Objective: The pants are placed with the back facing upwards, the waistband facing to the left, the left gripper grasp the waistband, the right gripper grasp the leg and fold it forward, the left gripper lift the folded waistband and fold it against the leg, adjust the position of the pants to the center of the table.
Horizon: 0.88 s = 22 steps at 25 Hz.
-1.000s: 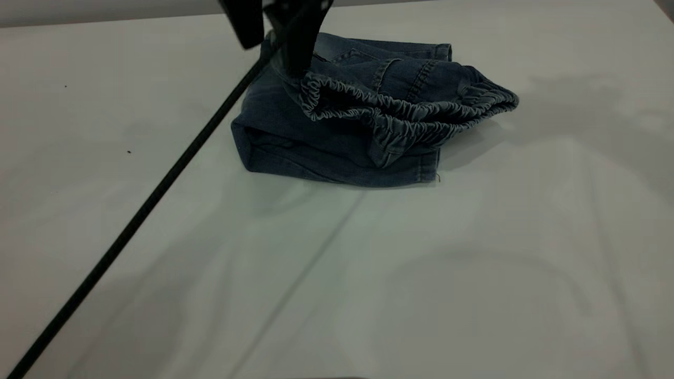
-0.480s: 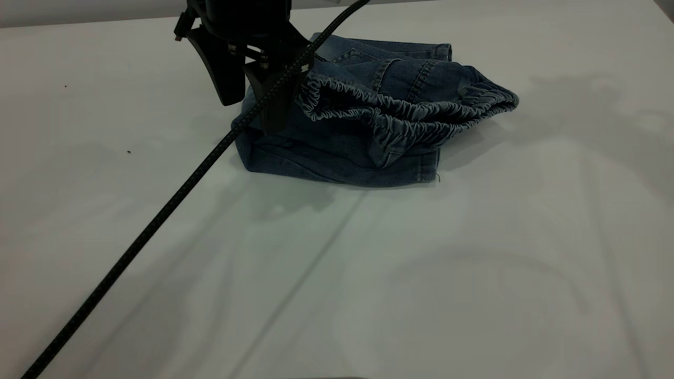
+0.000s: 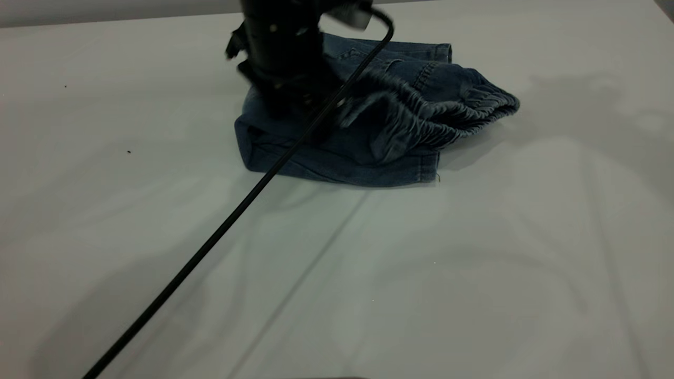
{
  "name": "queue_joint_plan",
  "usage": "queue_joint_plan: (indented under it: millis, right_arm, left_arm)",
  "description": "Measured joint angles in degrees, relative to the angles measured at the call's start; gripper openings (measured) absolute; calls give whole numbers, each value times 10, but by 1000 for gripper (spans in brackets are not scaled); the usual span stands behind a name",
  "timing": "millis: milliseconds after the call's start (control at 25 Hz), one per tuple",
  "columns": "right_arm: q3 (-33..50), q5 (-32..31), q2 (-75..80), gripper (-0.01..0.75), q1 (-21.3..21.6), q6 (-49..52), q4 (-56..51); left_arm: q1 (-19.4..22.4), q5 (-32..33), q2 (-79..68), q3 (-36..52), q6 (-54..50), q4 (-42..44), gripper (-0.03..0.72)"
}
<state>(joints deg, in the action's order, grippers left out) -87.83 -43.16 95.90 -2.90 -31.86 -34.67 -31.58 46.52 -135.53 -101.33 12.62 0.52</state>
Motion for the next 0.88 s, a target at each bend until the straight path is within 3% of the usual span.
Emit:
queue_joint_plan:
  millis: [200,360,440,680,880]
  right_arm:
    - [0,0,0,476,0,0,0]
    - [0,-1,0,476,0,0,0]
    - [0,-2,0,476,0,0,0]
    - [0,-4,0,476,0,0,0]
    - [0,-9,0,476,0,1,0]
  left_arm:
    - [0,-125,-1,-67,-46,-20,549]
    - [0,-165,-1,-99,-56,-35,549]
    - [0,-152,-1,-100,-56,-36,549]
    - [0,-25,-14,-100,-4,-32,549]
    - [0,-8,-60,-100,131,-22,549]
